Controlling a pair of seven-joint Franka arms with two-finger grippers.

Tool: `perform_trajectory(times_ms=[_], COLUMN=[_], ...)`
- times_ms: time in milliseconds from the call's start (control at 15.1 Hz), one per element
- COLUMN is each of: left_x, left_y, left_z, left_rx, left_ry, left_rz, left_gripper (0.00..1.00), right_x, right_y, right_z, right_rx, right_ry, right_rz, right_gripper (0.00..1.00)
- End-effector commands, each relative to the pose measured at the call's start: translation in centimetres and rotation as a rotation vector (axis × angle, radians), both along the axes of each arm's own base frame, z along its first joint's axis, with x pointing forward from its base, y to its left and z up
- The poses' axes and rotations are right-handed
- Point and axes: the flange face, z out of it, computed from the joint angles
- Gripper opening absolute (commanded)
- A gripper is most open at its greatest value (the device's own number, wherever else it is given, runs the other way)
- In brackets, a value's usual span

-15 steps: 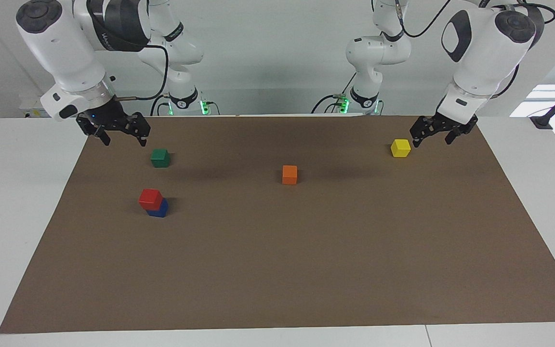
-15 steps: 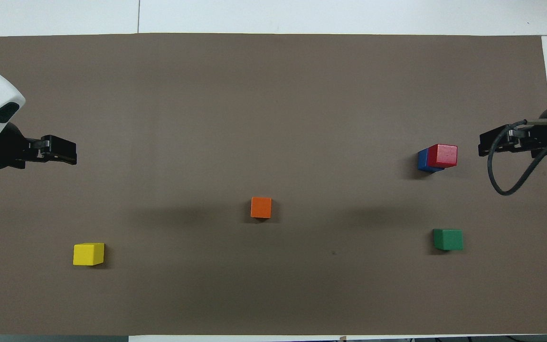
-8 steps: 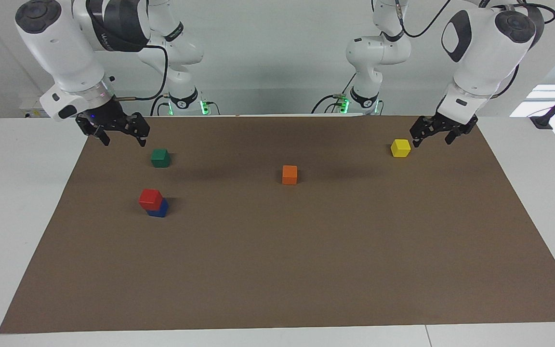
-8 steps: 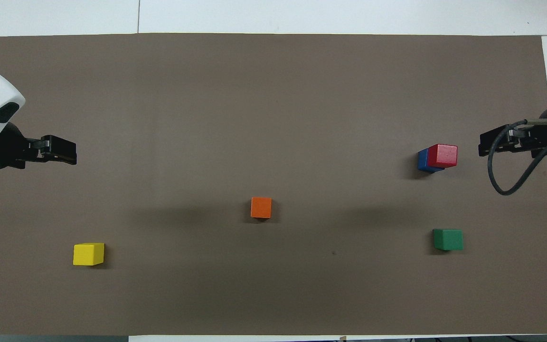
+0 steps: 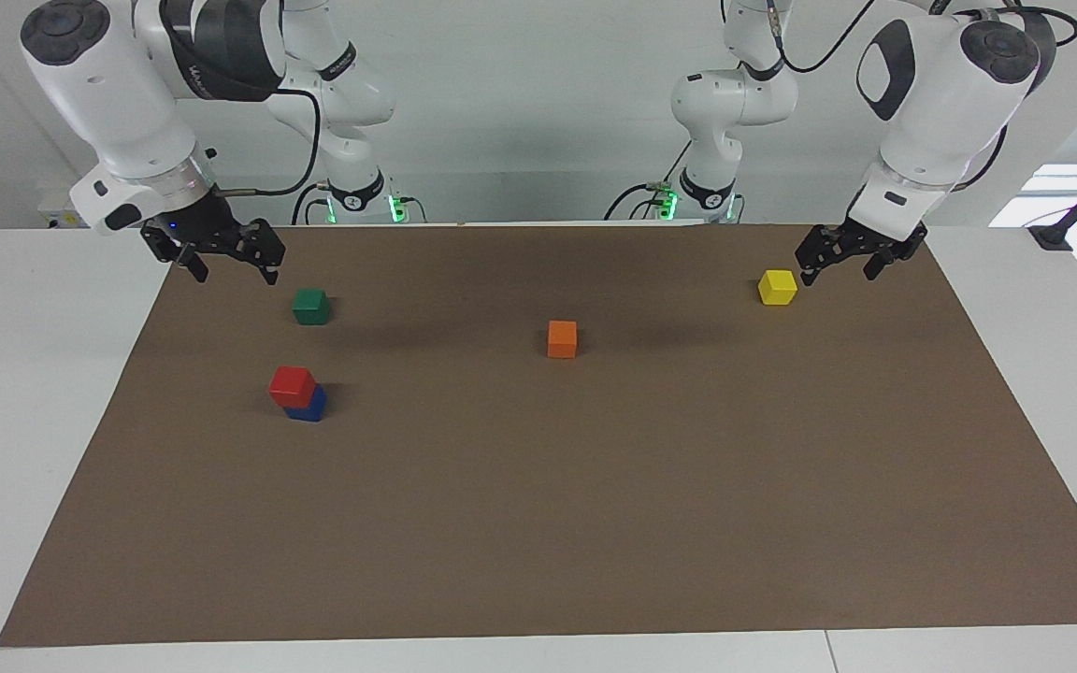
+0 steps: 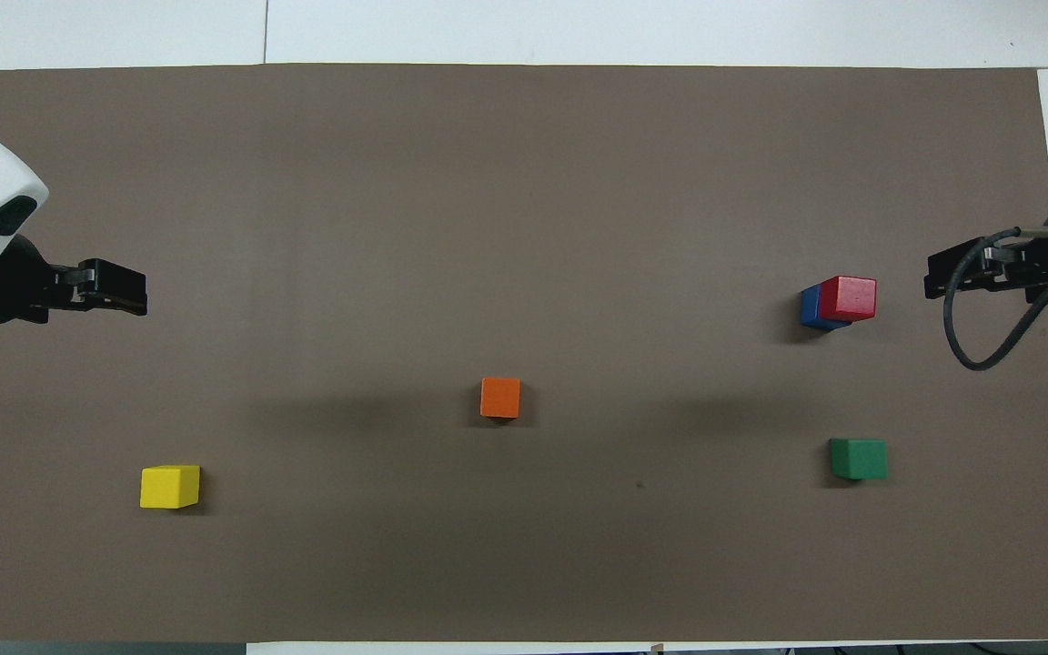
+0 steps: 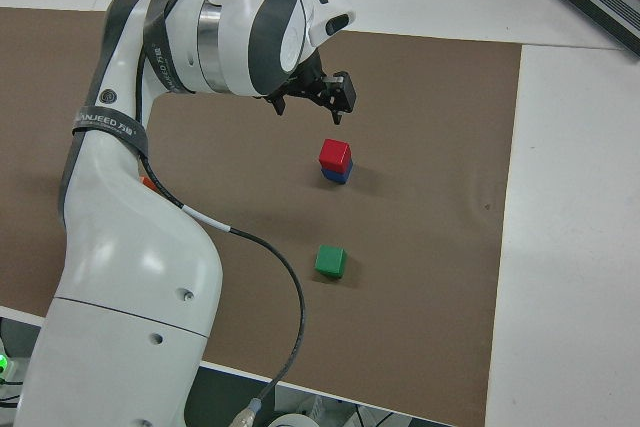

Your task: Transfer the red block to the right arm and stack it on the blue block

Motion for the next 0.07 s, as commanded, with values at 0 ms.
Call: perform_trajectory(times_ms=[0], left_x=[-0.33], left_y=[0.23], left_z=[0.35], left_rx=[-0.013], left_ry=[-0.007], left_rz=[0.001], left_gripper=[1.00], right_x=[0.29], right_y=[-0.36], right_z=[0.19], right_rx=[0.002], right_ry=[0.003], right_rz=[0.012], right_gripper=[1.00])
